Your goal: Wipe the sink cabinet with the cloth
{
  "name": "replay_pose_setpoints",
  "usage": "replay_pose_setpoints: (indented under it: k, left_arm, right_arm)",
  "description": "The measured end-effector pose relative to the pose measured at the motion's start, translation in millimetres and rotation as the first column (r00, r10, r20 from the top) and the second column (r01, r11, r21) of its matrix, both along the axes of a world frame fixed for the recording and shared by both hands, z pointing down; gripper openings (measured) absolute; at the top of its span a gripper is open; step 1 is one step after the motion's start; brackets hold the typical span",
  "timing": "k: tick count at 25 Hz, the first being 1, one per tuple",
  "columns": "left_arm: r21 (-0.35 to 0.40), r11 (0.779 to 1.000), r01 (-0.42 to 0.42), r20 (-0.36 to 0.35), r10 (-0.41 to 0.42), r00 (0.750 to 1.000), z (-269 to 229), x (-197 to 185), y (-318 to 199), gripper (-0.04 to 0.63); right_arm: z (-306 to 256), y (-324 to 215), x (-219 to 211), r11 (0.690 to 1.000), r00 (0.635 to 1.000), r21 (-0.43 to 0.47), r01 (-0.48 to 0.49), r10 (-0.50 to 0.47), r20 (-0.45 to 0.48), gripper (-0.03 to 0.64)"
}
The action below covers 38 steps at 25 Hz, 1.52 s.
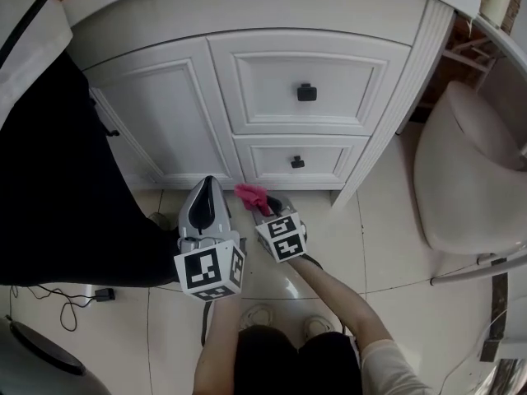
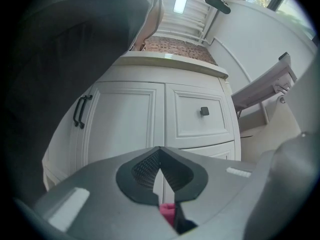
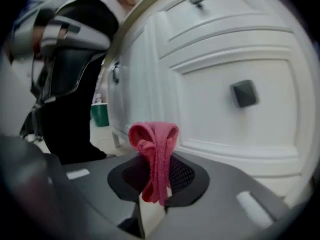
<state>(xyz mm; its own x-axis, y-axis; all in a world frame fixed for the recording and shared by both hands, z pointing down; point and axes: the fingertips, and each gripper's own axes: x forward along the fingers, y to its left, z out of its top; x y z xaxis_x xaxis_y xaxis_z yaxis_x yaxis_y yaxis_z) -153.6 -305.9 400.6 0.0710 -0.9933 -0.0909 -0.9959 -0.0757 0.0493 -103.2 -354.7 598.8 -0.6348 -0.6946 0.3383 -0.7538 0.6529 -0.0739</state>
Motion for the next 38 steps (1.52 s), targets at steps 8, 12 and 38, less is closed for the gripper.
replay_pose_setpoints:
  k: [8,12,38]
  left_arm:
    - [-0.006,1.0,-0.015,-0.002,0.015,1.0,4,-6,-8,0.015]
    - [-0.008,0.999,-0.045,-0.004,0.044,0.999,6,3,-8,0.015]
    - [0.041,0.974,-0.225,0.051,0.222,0.974,-90,110,104,0.015]
  right_arm:
    - [21,-45,76,0.968,0.968,-0.056,-0.245,0.247,0.04,0.071]
    - [24,-42,208,0.857,0.854,-0.073,-0.51,0.515,0.072,0.069]
    - [-282,134,158,0.818,0.874,0.311,-0.485,0.435,0.218,0.067]
